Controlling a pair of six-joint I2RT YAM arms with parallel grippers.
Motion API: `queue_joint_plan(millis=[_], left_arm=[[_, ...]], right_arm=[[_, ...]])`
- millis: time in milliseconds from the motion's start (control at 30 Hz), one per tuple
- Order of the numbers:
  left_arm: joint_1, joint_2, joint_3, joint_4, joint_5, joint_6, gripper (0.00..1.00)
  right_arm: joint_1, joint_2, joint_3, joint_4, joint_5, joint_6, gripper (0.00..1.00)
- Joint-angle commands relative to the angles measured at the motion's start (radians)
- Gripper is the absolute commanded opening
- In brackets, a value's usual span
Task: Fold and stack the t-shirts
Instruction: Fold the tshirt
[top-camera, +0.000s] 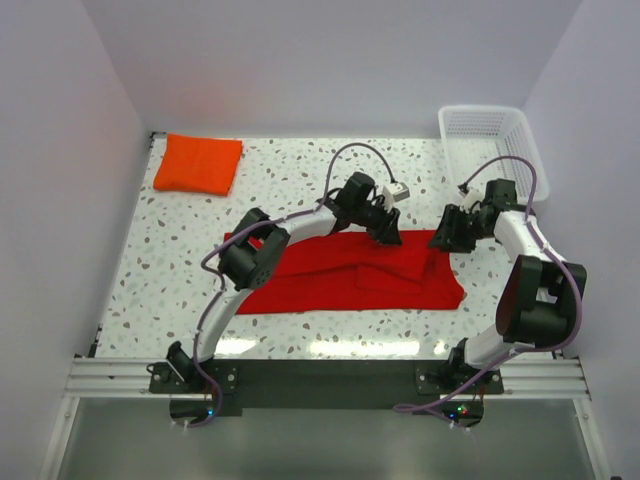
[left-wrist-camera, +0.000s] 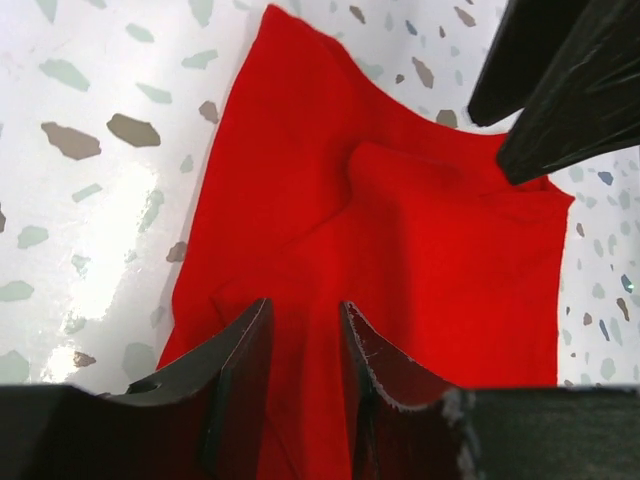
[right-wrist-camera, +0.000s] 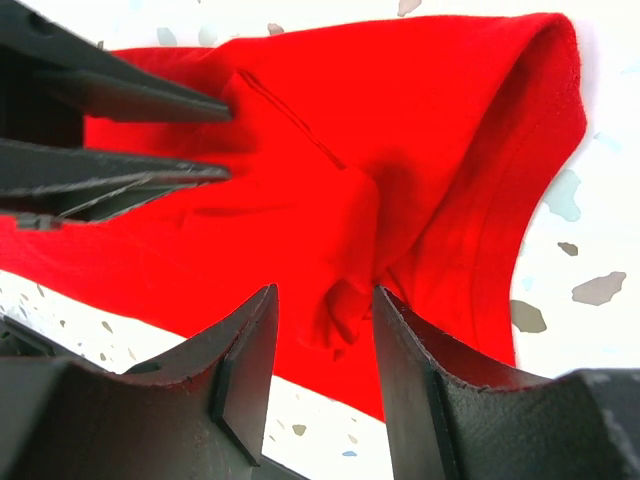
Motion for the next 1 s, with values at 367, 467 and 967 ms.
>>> queue_joint_plan(millis=[367, 467, 967], left_arm=[[0.004, 0.052, 0.072, 0.061, -0.017, -0.050, 0.37], [0.004, 0.057, 0.081, 0.064, -0.011, -0.054, 0.32], [0.010, 0.046, 0.118, 0.067, -0.048, -0.053, 0.03]], right_arm=[[0.000, -0.001, 0.007, 0.020, 0.000, -0.004, 0.47], [0.001, -0.001, 0.007, 0.019, 0.000, -0.009, 0.47], [0.000, -0.012, 0.003, 0.022, -0.008, -0.013, 0.47]])
